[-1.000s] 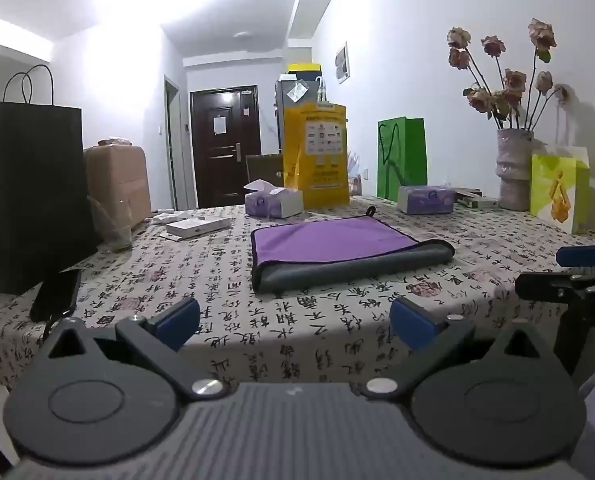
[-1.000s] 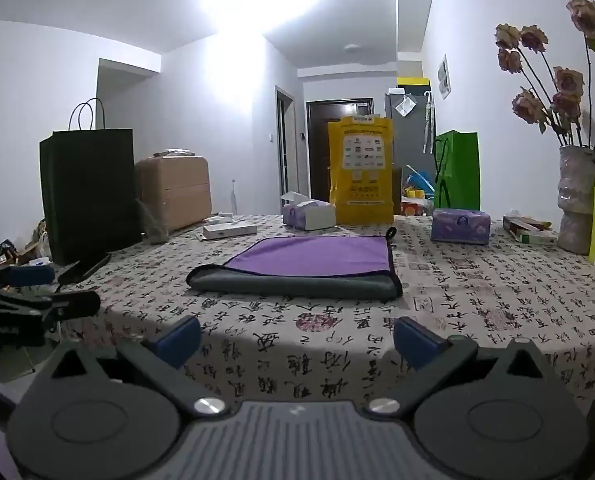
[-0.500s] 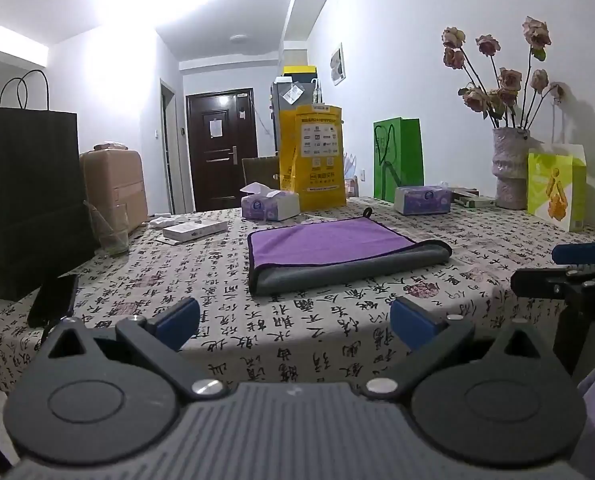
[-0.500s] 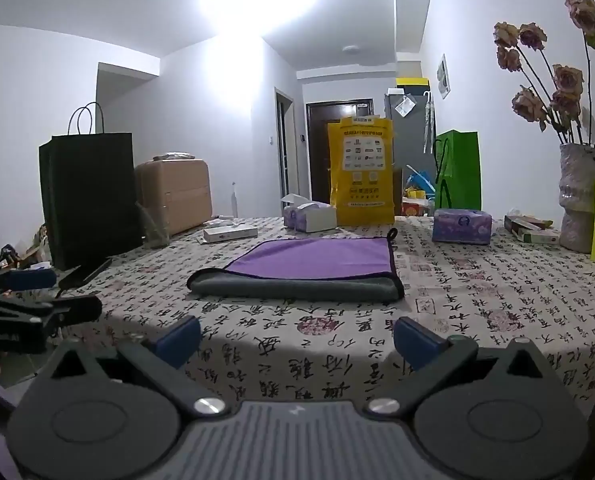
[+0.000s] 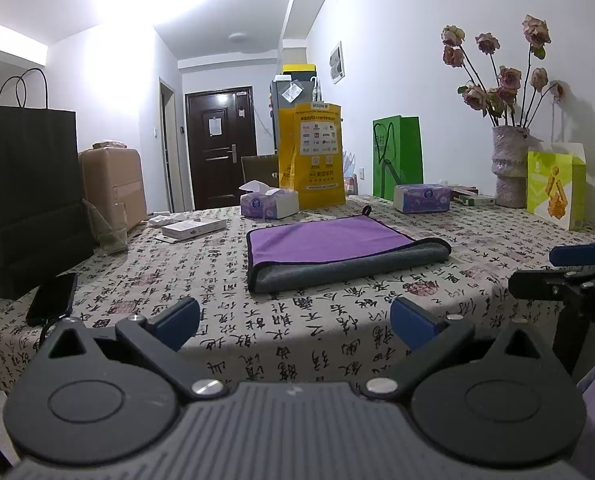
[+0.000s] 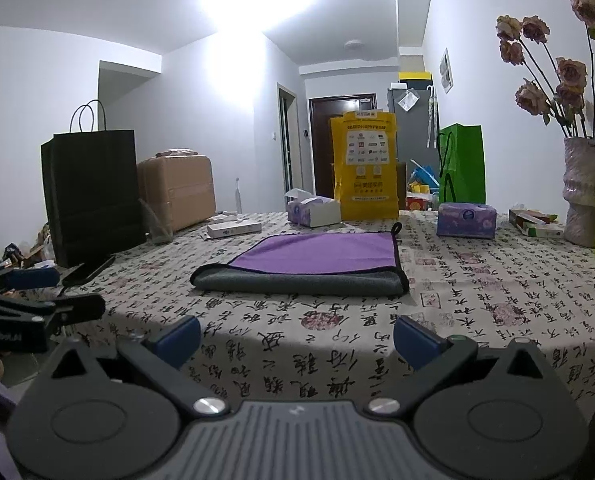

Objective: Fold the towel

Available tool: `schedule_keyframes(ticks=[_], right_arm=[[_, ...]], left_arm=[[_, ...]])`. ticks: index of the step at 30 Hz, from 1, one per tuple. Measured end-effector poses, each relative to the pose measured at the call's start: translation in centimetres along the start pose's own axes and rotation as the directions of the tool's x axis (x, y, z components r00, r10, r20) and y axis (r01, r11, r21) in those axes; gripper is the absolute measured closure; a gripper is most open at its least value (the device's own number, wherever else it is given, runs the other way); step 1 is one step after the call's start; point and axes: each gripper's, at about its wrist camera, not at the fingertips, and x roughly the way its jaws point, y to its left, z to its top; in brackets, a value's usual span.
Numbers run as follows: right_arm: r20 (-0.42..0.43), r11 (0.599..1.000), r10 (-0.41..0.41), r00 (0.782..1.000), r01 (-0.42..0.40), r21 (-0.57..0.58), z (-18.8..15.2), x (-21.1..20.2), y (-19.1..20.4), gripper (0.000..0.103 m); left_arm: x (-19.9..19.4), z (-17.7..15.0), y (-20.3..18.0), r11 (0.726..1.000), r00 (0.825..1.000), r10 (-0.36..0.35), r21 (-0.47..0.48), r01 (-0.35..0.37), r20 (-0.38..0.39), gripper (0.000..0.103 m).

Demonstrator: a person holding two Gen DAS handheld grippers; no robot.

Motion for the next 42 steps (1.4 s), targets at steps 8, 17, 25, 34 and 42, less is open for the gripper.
schedule_keyframes(ticks=[8, 17, 25, 34, 42], right_arm=[[0.000, 1.000, -0.001, 1.000, 0.001, 0.002, -0.06, 0.05, -0.05, 0.000], [-0.001, 1.000, 0.000, 1.000, 0.000, 0.003, -0.07, 0.07, -0.07, 0.000], [0.000, 1.000, 0.000, 1.000, 0.000, 0.002, -0.08, 0.07, -0.09, 0.000], [-0.001, 1.000, 0.000, 1.000, 0.000, 0.003, -0.07, 0.06, -0.12, 0.000], [-0.003, 1.000, 0.000, 1.000, 0.000, 0.004, -0.04, 0.10, -0.18, 0.000]], left_arm=[[0.11, -0.05, -0.04, 1.000, 1.000, 0.000, 0.000, 0.000, -0.002, 0.000], [0.16, -0.06, -0.15, 1.000, 1.000, 0.000, 0.001, 0.000, -0.003, 0.000], [0.24, -0.15, -0.25, 1.000, 1.000, -0.001, 0.002, 0.001, -0.004, 0.000], [0.23, -0.13, -0.29, 1.000, 1.000, -0.001, 0.002, 0.001, -0.005, 0.000], [0.23, -0.12, -0.30, 1.000, 1.000, 0.000, 0.002, 0.000, -0.006, 0.000]])
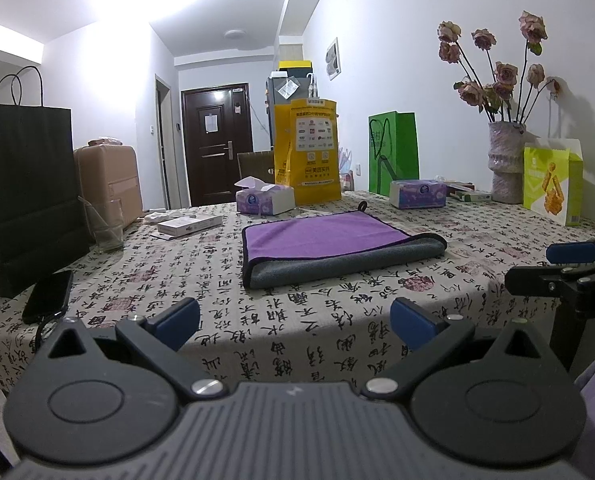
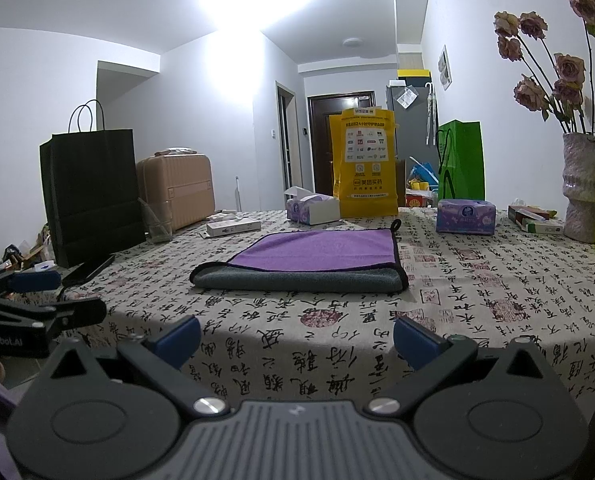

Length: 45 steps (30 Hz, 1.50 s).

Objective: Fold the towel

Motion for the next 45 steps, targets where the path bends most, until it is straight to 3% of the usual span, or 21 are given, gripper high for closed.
schedule_keyframes(ticks=[45], right_arm=[[-0.015, 1.000, -0.006, 1.000, 0.006, 0.008, -0.30, 0.32, -0.08, 0.000]], left_arm=[[0.03, -0.56, -0.72, 1.000, 1.000, -0.009, 0.001, 0.009, -0.017, 0.000]])
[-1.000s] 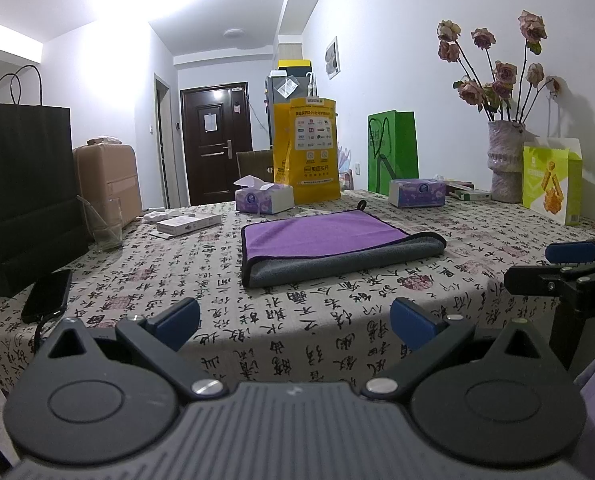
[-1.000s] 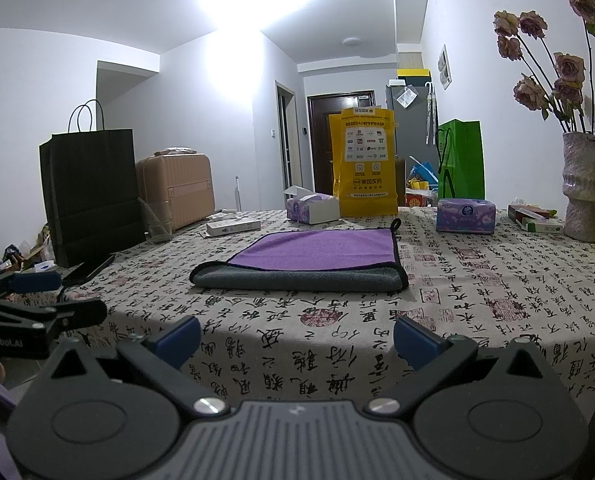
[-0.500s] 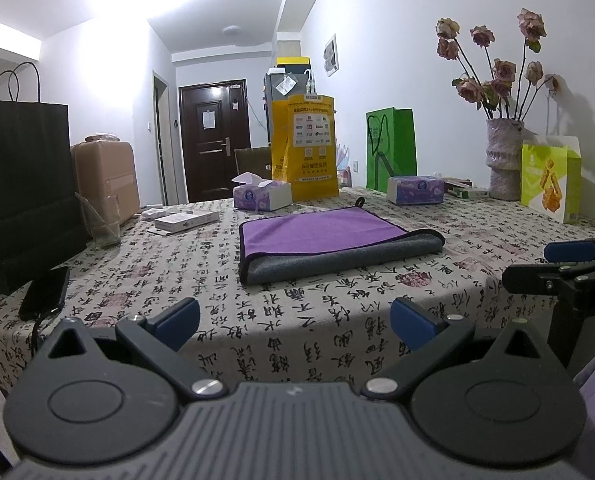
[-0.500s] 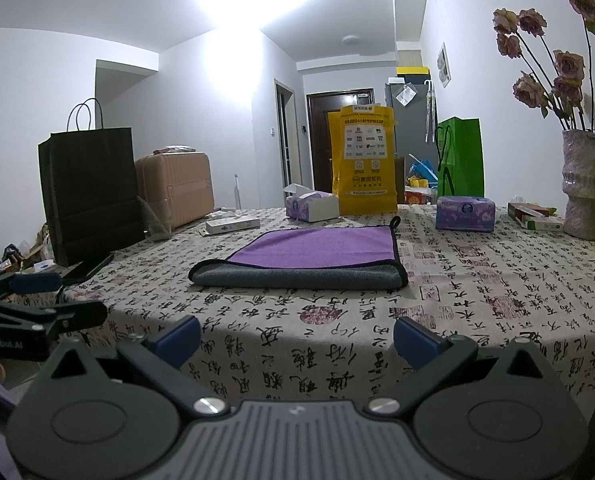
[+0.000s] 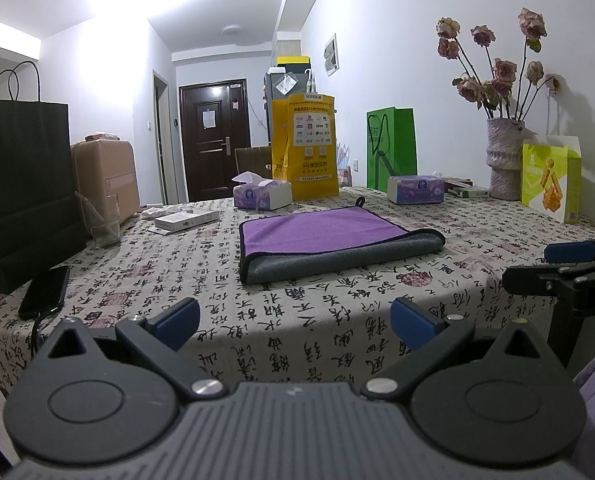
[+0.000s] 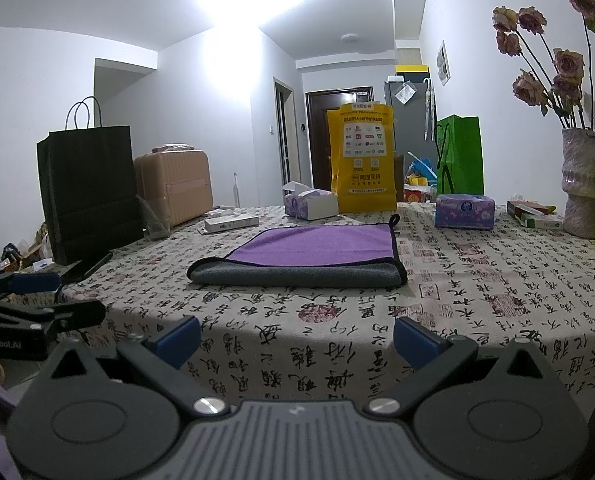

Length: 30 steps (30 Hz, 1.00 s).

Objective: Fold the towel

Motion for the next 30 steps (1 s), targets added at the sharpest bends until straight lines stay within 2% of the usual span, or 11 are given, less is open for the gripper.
schedule_keyframes(ticks=[10, 17, 21, 30], right_arm=[[-0.001, 1.000, -0.004, 1.000, 0.004, 0.003, 0.2, 0.2, -0.1, 0.000], [0.032, 0.999, -0.032, 0.999, 0.032, -0.001, 0.9, 1.2, -0.8, 0.000], [0.056, 0.999, -0.051, 0.997, 0.052, -0.014, 1.6, 2.3, -1.4, 0.000], [0.071, 0.995, -0.097, 0.993, 0.098, -0.015, 3.0, 5.6, -3.9, 0.000]], left_arm=[[0.2, 0.2, 0.3, 1.000, 1.000, -0.001, 0.009, 0.001, -0.003, 0.000], [1.5, 1.3, 2.0, 0.998, 0.998, 0.063, 0.010, -0.063, 0.028, 0.000], [3.3, 2.0, 3.2, 0.995, 0.995, 0.100, 0.010, -0.100, 0.021, 0.000], [8.5, 4.0, 4.8, 0.995, 0.995, 0.101, 0.016, -0.101, -0.006, 0.000]])
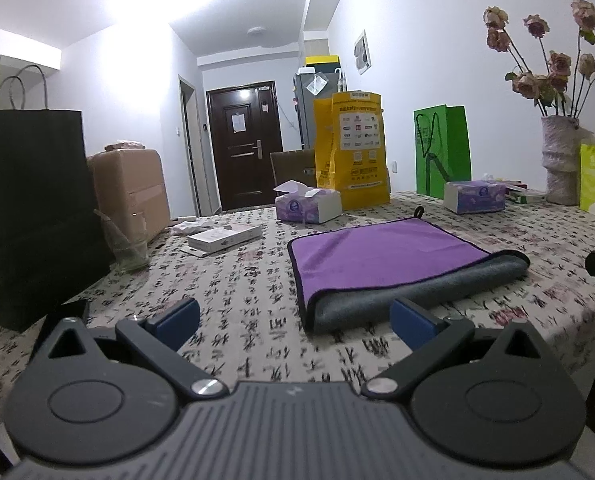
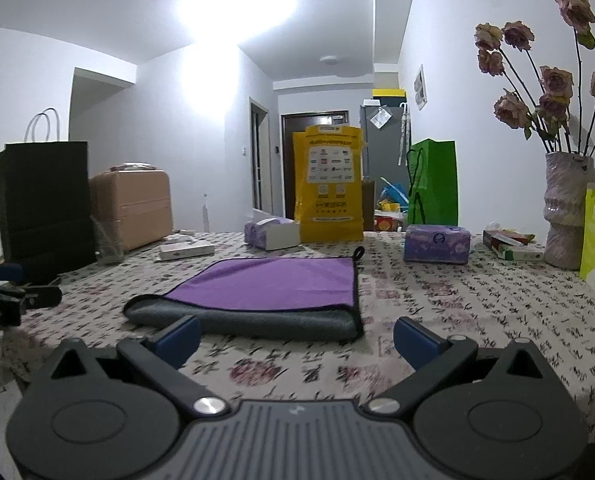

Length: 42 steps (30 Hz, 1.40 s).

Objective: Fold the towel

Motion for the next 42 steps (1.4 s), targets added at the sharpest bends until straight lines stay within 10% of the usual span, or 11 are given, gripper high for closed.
schedule_keyframes(ticks=[12, 24, 28, 32, 34, 42], right_arm=[[-0.067, 0.998, 0.018, 0.998, -0.022, -0.052, 2.1, 6.9, -2.6, 0.008], [-0.255, 0.994, 0.111, 0.960, -0.113, 0.005, 2.6, 16.5, -5.9, 0.058], [-0.311, 0.993, 0.110, 0.944, -0.114, 0.005, 2.4, 18.2, -6.2, 0.061], [-0.341, 0.990, 0.134, 0.931, -0.140, 0.008, 2.3, 18.4, -6.1, 0.098], [-0.337, 0.989, 0.138, 0.931, -0.146, 0.002, 2.2, 18.1, -6.0, 0.099], [-0.283, 0.990, 0.124, 0.951, -0.137, -0.025, 3.3, 16.7, -5.6, 0.099]], left_arm=[[9.2, 1.2, -1.7, 0.994, 0.991, -0.071, 0.074, 0.080, -0.109, 0.004], [16.9, 1.6, -1.0, 0.992, 0.948, -0.118, 0.008, 0.125, -0.295, 0.076], [16.9, 1.5, -0.6, 0.991, 0.935, -0.130, -0.033, 0.126, -0.329, 0.079], [16.3, 1.5, -0.7, 0.991, 0.932, -0.135, -0.029, 0.133, -0.337, 0.084], [16.0, 1.5, -0.8, 0.989, 0.932, -0.145, -0.031, 0.143, -0.332, 0.098], [15.3, 2.4, -0.6, 0.992, 0.947, -0.126, -0.040, 0.119, -0.294, 0.097]])
